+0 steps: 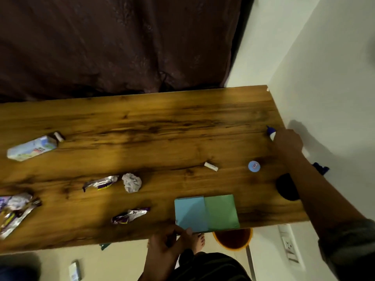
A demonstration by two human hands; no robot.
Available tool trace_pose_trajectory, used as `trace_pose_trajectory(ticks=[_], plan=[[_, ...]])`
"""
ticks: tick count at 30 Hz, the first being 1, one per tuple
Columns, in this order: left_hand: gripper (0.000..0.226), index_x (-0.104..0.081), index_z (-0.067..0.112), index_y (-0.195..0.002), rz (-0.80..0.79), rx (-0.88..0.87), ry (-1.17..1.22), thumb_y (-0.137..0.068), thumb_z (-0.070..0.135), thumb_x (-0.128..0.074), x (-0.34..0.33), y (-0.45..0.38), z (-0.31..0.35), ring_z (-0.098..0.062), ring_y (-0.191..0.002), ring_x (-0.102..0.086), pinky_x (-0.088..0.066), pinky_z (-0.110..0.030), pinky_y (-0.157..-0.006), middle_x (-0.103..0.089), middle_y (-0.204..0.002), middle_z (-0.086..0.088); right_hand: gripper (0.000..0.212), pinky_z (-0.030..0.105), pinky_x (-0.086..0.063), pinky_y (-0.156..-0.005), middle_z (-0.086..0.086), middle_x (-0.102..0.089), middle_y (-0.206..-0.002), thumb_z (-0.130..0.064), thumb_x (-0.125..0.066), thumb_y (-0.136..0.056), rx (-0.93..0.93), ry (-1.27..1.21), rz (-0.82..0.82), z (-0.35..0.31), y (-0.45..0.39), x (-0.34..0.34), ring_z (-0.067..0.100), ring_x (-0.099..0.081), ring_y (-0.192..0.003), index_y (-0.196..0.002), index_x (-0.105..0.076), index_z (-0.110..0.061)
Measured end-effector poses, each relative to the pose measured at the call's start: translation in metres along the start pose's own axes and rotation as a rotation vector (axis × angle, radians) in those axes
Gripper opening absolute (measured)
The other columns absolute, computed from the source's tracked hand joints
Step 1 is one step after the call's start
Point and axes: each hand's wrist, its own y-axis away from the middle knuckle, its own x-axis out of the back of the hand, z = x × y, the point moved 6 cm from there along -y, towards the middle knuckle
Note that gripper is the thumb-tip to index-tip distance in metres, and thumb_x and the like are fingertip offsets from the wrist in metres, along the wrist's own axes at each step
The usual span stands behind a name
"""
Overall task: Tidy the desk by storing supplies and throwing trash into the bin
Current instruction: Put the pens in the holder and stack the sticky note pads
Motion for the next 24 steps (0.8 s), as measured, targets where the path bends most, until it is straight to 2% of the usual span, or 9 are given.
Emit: trace_pose_trajectory(ticks=[5, 10, 12, 15, 17, 18, 21, 24], plan=[[0.030, -0.074, 0.009, -0.072, 0.069, 0.064, 0.115, -0.074, 0.039, -0.081, 0.008, 0.001, 0.011, -0.024, -0.066, -0.069, -0.049, -0.028, -0.061, -0.071, -0.068, -0.015, 0.028, 0.037, -0.040, -0.062, 0.030, -0.066, -0.095, -0.019, -0.062, -0.097, -0.007, -0.008, 0.051, 0.002, -0.011, 0.008, 0.046, -0.066, -0.086, -0.094, -0.063, 0.008], [0.042, -0.076, 0.014, -0.077, 0.081, 0.088, 0.139, -0.070, 0.055, -0.079, 0.005, -0.002, 0.013, -0.036, -0.078, -0.071, -0.051, -0.040, -0.071, -0.071, -0.077, -0.023, 0.028, 0.037, -0.042, -0.063, 0.028, -0.066, -0.095, -0.024, -0.064, -0.095, -0.015, -0.019, 0.021, -0.010, -0.007, 0.006, 0.044, -0.066, -0.085, -0.091, -0.062, 0.003], [0.044, -0.077, 0.015, -0.081, 0.075, 0.103, 0.137, -0.070, 0.058, -0.080, 0.005, -0.004, 0.011, -0.043, -0.081, -0.069, -0.053, -0.048, -0.072, -0.070, -0.080, -0.026, 0.031, 0.036, -0.041, -0.062, 0.028, -0.065, -0.090, -0.028, -0.066, -0.094, 0.012, -0.049, 0.036, -0.013, -0.002, 0.012, 0.043, -0.066, -0.081, -0.083, -0.058, 0.000], [0.045, -0.077, 0.015, -0.080, 0.076, 0.106, 0.146, -0.070, 0.058, -0.079, 0.005, -0.003, 0.013, -0.045, -0.073, -0.067, -0.049, -0.044, -0.065, -0.071, -0.075, -0.023, 0.048, 0.033, -0.039, -0.062, 0.025, -0.065, -0.081, -0.044, -0.059, -0.086, 0.058, -0.140, 0.127, -0.021, 0.011, 0.031, 0.039, -0.064, -0.072, -0.077, -0.060, 0.003], [0.040, -0.077, 0.018, -0.078, 0.088, 0.127, 0.164, -0.068, 0.056, -0.080, 0.008, -0.004, 0.014, -0.043, -0.076, -0.069, -0.050, -0.043, -0.066, -0.074, -0.075, -0.018, 0.052, 0.030, -0.037, -0.063, 0.015, -0.063, -0.074, -0.054, -0.065, -0.081, 0.095, -0.271, 0.159, -0.044, 0.033, 0.048, 0.030, -0.060, -0.067, -0.077, -0.063, -0.002], [0.037, -0.077, 0.019, -0.078, 0.085, 0.131, 0.160, -0.069, 0.054, -0.082, 0.009, -0.004, 0.015, -0.039, -0.078, -0.072, -0.052, -0.041, -0.067, -0.076, -0.077, -0.014, 0.048, 0.028, -0.037, -0.064, 0.010, -0.063, -0.073, -0.054, -0.071, -0.082, 0.111, -0.340, 0.108, -0.060, 0.047, 0.051, 0.025, -0.059, -0.067, -0.079, -0.065, -0.006], [0.026, -0.078, 0.011, -0.082, 0.089, 0.149, 0.176, -0.078, 0.036, -0.086, 0.013, -0.006, 0.018, -0.023, -0.087, -0.076, -0.055, -0.021, -0.069, -0.079, -0.084, -0.008, 0.032, 0.022, -0.039, -0.055, -0.005, -0.064, -0.071, -0.051, -0.077, -0.081, 0.129, -0.455, -0.123, -0.112, 0.090, 0.040, 0.006, -0.058, -0.062, -0.082, -0.067, -0.021], [0.029, -0.077, 0.002, -0.093, 0.092, 0.166, 0.200, -0.077, 0.026, -0.082, 0.015, -0.008, 0.022, -0.022, -0.092, -0.077, -0.056, -0.021, -0.071, -0.080, -0.090, -0.008, 0.030, 0.021, -0.038, -0.053, -0.009, -0.064, -0.072, -0.051, -0.081, -0.077, 0.143, -0.545, -0.249, -0.155, 0.122, 0.008, 0.000, -0.058, -0.063, -0.080, -0.066, -0.024]])
